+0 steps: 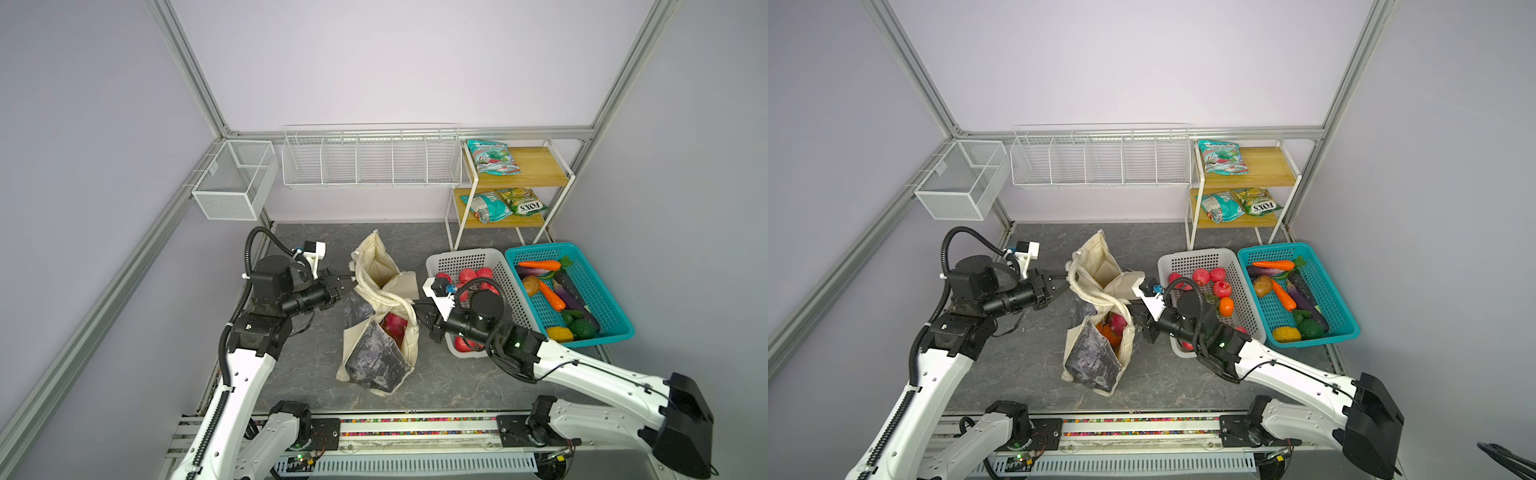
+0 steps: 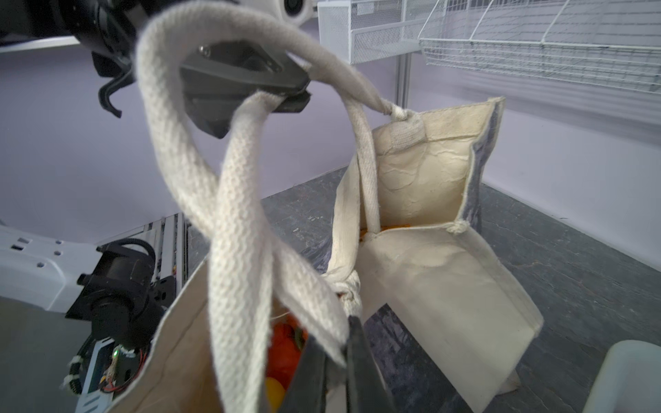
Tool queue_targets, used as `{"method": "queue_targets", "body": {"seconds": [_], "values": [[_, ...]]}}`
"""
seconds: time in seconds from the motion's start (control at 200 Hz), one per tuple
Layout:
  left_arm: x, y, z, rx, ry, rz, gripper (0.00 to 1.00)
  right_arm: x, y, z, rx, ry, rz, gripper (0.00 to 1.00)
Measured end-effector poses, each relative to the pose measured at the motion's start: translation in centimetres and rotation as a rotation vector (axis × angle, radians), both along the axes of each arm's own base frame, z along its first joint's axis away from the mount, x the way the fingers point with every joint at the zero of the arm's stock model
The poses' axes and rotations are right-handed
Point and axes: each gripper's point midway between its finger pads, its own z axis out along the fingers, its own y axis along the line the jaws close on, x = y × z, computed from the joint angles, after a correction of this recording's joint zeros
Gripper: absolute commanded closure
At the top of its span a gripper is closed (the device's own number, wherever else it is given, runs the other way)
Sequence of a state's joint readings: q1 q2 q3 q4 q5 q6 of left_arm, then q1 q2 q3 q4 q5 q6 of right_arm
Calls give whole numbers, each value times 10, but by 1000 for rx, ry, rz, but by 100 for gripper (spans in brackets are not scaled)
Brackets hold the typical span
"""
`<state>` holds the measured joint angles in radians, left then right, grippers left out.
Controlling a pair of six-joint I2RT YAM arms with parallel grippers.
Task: Place the food into the grocery bag and tie it
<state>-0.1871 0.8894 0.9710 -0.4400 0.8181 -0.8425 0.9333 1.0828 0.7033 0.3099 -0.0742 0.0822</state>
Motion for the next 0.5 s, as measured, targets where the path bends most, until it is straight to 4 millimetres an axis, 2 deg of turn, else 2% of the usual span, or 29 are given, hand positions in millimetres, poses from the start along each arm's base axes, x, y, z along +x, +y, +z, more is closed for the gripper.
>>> {"method": "queue_targets", "body": {"seconds": [0.26,0.5], "values": [[-5,19,-31,32,69,25,100,17,-25,-2,57,8,-130,91],[-6,41,-47,35,123,66,100,23,-48,-6,93,33,-237,91]]}}
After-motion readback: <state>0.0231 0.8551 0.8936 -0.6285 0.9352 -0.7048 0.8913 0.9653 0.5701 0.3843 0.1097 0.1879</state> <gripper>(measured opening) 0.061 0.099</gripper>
